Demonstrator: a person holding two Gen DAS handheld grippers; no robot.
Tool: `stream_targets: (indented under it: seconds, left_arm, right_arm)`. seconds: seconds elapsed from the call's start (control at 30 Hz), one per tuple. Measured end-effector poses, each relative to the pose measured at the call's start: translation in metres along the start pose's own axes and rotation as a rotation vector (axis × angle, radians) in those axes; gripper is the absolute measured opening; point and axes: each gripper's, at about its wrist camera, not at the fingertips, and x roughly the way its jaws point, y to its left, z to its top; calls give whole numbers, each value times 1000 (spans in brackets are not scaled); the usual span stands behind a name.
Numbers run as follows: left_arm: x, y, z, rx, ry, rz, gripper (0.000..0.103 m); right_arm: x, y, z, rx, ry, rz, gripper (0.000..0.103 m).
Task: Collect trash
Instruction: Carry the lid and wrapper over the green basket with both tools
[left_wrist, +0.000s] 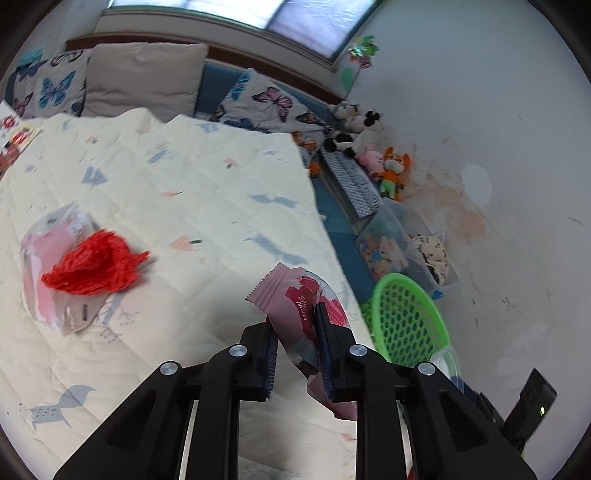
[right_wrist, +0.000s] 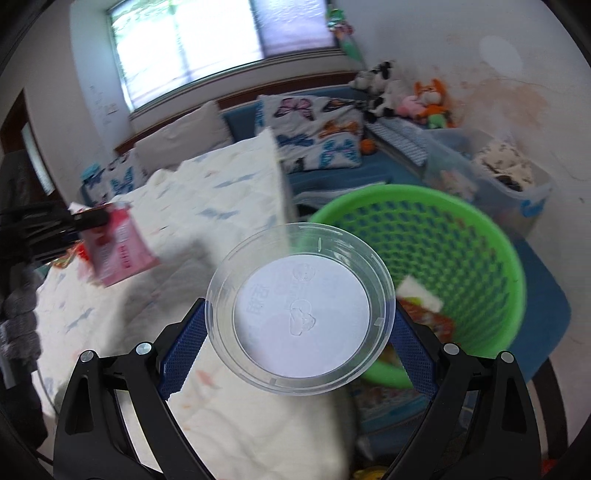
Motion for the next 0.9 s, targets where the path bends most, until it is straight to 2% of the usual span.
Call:
stream_targets:
  seconds: [0.37,0.67,0.9]
  left_arm:
    - [17,-71,4,130,16,-36,19]
    - [40,-121,3,213,45,-49,19]
    - [66,-153,1,272,70,-40,19]
  right_arm:
    - [8,-71,14,72,13,-119,94]
    - [16,-95,15,122,16,-122,95]
    - [7,-105,11,138,1,-119,95]
